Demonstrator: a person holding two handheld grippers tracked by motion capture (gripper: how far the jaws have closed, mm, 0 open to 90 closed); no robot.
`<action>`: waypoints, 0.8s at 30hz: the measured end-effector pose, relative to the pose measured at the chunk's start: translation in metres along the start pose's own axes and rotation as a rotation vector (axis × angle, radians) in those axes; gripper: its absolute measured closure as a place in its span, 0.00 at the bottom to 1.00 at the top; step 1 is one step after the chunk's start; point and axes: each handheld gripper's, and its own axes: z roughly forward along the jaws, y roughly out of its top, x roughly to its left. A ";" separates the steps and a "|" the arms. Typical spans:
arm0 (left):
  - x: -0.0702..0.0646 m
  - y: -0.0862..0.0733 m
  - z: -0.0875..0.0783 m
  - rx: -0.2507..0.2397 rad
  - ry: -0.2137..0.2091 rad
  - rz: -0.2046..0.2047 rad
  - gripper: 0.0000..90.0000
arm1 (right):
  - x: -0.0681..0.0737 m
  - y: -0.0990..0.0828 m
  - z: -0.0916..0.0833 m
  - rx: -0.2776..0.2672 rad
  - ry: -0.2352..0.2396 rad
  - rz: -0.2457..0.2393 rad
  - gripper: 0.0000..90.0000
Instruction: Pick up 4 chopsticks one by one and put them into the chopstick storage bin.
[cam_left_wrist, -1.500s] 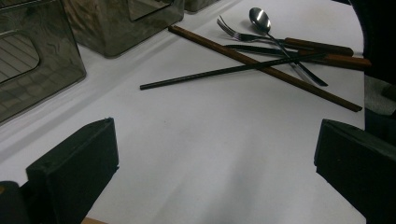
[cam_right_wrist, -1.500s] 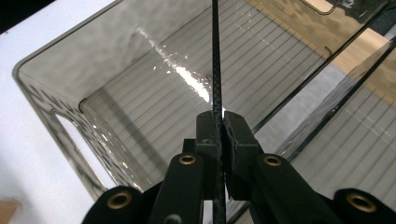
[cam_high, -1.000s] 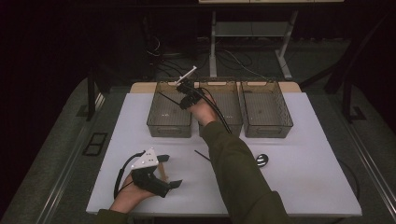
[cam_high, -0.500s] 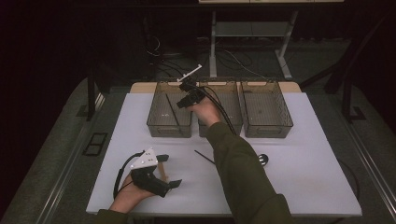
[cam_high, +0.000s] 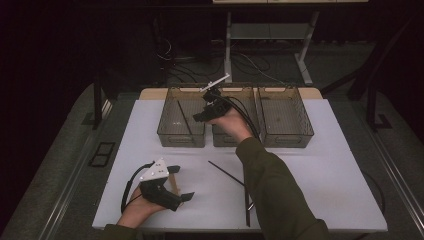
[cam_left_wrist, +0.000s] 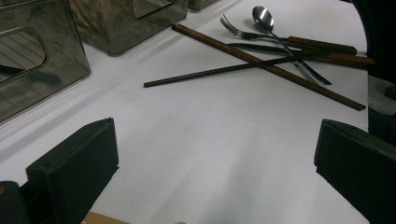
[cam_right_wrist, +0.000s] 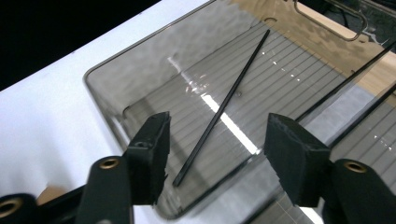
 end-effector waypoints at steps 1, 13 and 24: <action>0.000 0.000 0.000 -0.001 0.001 -0.004 0.00 | 0.000 -0.006 -0.007 -0.017 0.008 -0.012 0.43; 0.000 0.000 0.000 0.005 0.003 0.001 0.00 | -0.002 -0.029 -0.029 -0.033 0.034 -0.028 0.34; 0.000 -0.001 -0.001 0.014 0.005 0.004 0.00 | 0.001 -0.051 -0.049 -0.035 0.039 -0.049 0.32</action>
